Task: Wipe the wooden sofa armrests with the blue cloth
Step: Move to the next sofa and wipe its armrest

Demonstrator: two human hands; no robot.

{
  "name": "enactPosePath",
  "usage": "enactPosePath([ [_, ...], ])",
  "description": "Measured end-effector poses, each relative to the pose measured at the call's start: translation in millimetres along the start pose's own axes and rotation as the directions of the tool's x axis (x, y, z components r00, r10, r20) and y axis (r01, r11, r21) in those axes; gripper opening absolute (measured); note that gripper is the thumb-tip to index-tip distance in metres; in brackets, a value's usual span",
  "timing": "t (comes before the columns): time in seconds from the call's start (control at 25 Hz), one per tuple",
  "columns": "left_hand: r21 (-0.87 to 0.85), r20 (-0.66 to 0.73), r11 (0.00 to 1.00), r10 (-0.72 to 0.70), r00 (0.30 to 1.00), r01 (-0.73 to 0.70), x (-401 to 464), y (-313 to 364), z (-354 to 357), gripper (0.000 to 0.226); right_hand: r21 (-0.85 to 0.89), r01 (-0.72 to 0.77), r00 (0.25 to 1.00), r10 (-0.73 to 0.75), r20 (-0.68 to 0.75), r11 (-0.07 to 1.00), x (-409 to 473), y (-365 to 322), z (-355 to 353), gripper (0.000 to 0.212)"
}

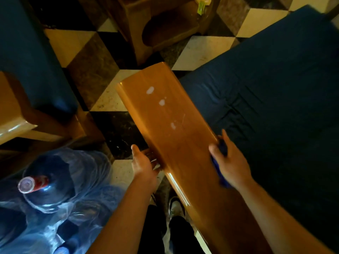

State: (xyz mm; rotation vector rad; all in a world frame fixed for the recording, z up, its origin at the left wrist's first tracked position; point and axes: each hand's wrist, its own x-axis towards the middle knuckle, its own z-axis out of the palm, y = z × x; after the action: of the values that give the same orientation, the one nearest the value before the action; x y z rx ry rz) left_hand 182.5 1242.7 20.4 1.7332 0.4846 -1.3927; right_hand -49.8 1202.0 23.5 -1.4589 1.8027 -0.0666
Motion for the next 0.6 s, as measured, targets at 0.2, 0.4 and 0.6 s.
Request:
enactPosePath([
  [0.2,-0.012,0.035,0.998,-0.055,0.998,0.055,-9,8,3,0.071,-0.658,0.401,0.898,-0.417,0.142,0.638,-101,38,61,0.100],
  [0.4,0.092,0.030,0.996,-0.015,0.999,0.013,12,29,2,0.074,-0.626,0.611,0.730,-0.651,0.209,0.484,-41,-62,97,0.101],
  [0.6,-0.034,0.056,0.995,0.098,0.994,-0.096,39,79,-4,0.071,-0.658,0.536,0.736,-0.674,0.058,0.528,57,-197,137,0.072],
])
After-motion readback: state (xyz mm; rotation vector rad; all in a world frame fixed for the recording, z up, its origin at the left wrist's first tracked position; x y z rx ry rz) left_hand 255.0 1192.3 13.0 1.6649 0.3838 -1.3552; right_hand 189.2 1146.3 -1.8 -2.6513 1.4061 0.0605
